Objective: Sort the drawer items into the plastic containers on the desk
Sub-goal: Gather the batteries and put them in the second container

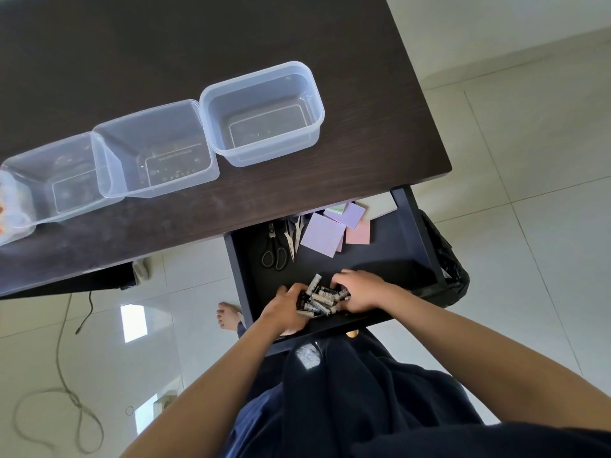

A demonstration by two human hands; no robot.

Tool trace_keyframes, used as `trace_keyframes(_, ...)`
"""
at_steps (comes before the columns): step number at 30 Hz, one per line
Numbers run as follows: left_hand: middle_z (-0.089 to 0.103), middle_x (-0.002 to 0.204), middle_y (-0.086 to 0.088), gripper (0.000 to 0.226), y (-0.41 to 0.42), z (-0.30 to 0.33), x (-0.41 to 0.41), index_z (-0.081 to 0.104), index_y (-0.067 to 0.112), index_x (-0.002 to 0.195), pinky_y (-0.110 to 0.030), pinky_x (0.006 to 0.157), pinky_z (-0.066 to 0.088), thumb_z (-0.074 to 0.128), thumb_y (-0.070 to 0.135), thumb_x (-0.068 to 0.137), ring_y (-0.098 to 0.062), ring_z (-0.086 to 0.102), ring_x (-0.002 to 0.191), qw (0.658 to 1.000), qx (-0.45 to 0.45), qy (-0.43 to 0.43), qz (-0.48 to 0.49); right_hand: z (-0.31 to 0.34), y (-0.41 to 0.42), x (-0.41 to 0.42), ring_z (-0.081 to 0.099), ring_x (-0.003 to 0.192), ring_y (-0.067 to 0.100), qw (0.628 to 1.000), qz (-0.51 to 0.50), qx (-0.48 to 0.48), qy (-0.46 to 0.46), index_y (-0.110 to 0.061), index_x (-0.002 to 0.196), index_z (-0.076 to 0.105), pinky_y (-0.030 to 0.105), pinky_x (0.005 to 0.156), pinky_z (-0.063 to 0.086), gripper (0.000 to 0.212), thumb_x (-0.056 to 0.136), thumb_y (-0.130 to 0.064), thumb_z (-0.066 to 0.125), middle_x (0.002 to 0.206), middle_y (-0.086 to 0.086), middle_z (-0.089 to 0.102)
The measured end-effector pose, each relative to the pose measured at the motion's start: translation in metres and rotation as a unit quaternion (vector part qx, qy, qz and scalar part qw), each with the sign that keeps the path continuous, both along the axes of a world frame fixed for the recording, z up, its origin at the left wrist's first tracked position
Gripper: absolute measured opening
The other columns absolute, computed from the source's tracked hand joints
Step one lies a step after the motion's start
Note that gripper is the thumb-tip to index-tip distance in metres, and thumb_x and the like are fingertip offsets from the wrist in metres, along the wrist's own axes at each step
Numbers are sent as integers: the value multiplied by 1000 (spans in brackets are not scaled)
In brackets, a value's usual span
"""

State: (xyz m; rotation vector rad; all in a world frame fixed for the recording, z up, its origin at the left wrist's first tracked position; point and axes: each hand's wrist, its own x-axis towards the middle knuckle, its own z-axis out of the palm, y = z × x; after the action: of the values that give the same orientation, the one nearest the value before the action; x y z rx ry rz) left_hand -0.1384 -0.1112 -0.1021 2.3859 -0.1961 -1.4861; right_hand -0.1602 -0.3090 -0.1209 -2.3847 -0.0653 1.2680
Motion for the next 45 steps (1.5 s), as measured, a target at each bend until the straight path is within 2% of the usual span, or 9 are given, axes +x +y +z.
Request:
trace_keyframes(6, 58, 101, -4, 57, 3, -1, -3, 38, 23, 135, -25, 78, 42, 64, 19, 83, -24, 59, 98, 999, -52, 10, -4, -2, 9, -1, 56, 102, 24, 999, -1, 30, 43, -24, 118, 51, 30, 76, 40, 40, 81, -34, 65, 118, 2, 60)
trace_keyframes(11, 63, 111, -11, 55, -1, -6, 2, 39, 22, 133, -24, 76, 40, 66, 26, 84, -27, 60, 103, 999, -40, 19, -26, -2, 11, 0, 54, 111, 24, 994, -33, 32, 97, -21, 121, 53, 29, 84, 41, 48, 80, -44, 66, 122, 4, 59)
trace_keyframes(16, 62, 119, -11, 39, -2, -12, 1, 54, 14, 125, -26, 87, 43, 60, 22, 87, -27, 57, 110, 997, -22, 7, -77, -6, 17, -1, 51, 103, 29, 996, 21, 8, 91, -21, 88, 51, 39, 92, 43, 43, 80, -63, 54, 106, 7, 61)
trace_keyframes(20, 54, 117, -14, 33, 2, -16, -1, 58, 14, 119, -22, 84, 36, 61, 27, 88, -27, 53, 108, 996, -36, -11, -85, 2, 19, 0, 54, 80, 24, 996, 6, 38, 84, -19, 72, 50, 32, 60, 38, 34, 81, -50, 60, 78, 1, 56)
trace_keyframes(24, 52, 112, -11, 25, 6, -18, -2, 62, 10, 106, -21, 79, 35, 65, 26, 86, -26, 54, 102, 996, -58, -18, -70, 2, 20, 1, 56, 87, 24, 995, 4, 46, 86, -19, 81, 54, 34, 70, 41, 25, 80, -43, 58, 93, 4, 61)
trace_keyframes(28, 59, 95, -3, 21, 10, -19, 0, 64, 9, 98, -23, 78, 42, 71, 21, 82, -16, 55, 89, 996, -87, 2, -21, 2, 18, 1, 51, 78, 22, 995, 9, 50, 86, -23, 69, 43, 31, 60, 36, 25, 82, -35, 61, 78, 0, 52)
trace_keyframes(36, 51, 66, 5, 17, 9, -17, 1, 61, 20, 90, -8, 53, 39, 70, 8, 81, -7, 47, 59, 993, -104, 24, 58, 3, 12, 3, 49, 70, 20, 997, 4, 59, 55, -19, 62, 43, 29, 61, 35, 30, 84, -27, 63, 71, 1, 51)
trace_keyframes(41, 51, 66, 4, 16, 13, -8, 1, 66, 14, 98, -10, 53, 39, 70, 12, 83, -5, 46, 56, 991, -111, -6, 77, 15, 2, 3, 46, 64, 16, 994, -61, 84, 18, -11, 68, 51, 33, 62, 35, 26, 83, -26, 64, 71, 6, 54)
trace_keyframes(45, 63, 85, -1, 15, 26, 8, 8, 67, 18, 96, -11, 63, 43, 67, 14, 82, -10, 57, 72, 984, -142, -59, 87, 35, -2, 12, 39, 57, 12, 988, -115, 107, -8, -12, 66, 44, 29, 56, 30, 30, 86, -24, 62, 64, 3, 43)
